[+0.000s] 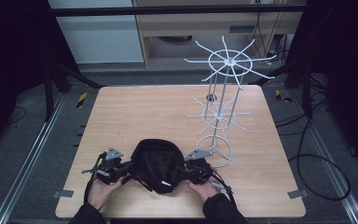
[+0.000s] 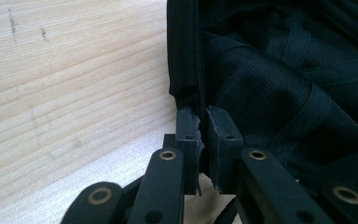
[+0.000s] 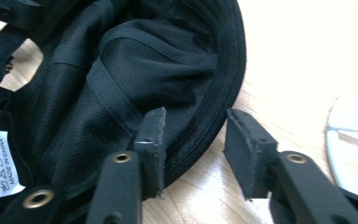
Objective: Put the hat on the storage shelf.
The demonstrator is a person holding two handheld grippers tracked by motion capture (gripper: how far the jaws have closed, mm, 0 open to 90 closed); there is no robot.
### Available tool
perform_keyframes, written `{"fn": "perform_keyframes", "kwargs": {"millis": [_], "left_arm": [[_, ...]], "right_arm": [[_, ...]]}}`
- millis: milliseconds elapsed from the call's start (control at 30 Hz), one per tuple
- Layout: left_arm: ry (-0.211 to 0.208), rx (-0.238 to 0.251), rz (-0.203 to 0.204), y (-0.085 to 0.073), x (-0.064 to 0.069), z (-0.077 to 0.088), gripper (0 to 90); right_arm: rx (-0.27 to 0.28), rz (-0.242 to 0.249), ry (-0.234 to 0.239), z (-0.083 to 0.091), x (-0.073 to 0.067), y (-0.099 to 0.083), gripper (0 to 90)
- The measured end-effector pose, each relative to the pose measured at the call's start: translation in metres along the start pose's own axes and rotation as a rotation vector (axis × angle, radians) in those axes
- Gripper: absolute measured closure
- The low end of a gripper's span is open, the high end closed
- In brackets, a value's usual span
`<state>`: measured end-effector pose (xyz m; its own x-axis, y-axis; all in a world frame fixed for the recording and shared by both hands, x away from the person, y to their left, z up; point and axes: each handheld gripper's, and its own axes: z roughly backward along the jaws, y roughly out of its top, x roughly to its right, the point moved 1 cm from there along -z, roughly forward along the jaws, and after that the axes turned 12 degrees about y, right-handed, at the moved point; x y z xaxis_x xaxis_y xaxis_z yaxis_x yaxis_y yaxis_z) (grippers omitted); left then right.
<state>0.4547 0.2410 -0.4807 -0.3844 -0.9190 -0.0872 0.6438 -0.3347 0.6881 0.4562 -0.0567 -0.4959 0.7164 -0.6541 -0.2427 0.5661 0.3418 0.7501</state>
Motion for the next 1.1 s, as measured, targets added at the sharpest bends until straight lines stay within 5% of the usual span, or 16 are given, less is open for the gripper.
{"fn": "perform_keyframes", "kwargs": {"millis": [233, 333, 500, 667, 800, 967, 1100], "left_arm": [[-0.001, 0.0, -0.008, -0.003, 0.002, 0.002, 83.2], [-0.007, 0.003, -0.01, -0.003, 0.004, 0.002, 83.2], [-0.032, 0.01, 0.019, -0.003, 0.006, 0.002, 83.0], [-0.041, 0.011, 0.034, -0.003, 0.007, 0.0, 82.8], [-0.048, 0.017, 0.066, 0.001, 0.01, -0.006, 82.6], [-0.046, 0.033, 0.085, 0.009, 0.011, -0.016, 82.4], [-0.035, 0.053, 0.081, 0.009, 0.009, -0.018, 78.5]], "right_arm": [[0.0, -0.028, -0.013, -0.001, 0.001, 0.001, 55.2], [-0.026, -0.019, -0.009, -0.005, 0.0, -0.001, 63.1], [0.054, -0.012, 0.022, 0.006, -0.004, 0.002, 81.7], [0.133, 0.066, 0.031, 0.019, -0.015, 0.01, 83.4], [0.199, 0.212, 0.062, 0.029, -0.038, 0.019, 84.0], [0.199, 0.323, 0.092, 0.03, -0.055, 0.021, 84.1], [0.172, 0.336, 0.116, 0.024, -0.058, 0.018, 84.1]]}}
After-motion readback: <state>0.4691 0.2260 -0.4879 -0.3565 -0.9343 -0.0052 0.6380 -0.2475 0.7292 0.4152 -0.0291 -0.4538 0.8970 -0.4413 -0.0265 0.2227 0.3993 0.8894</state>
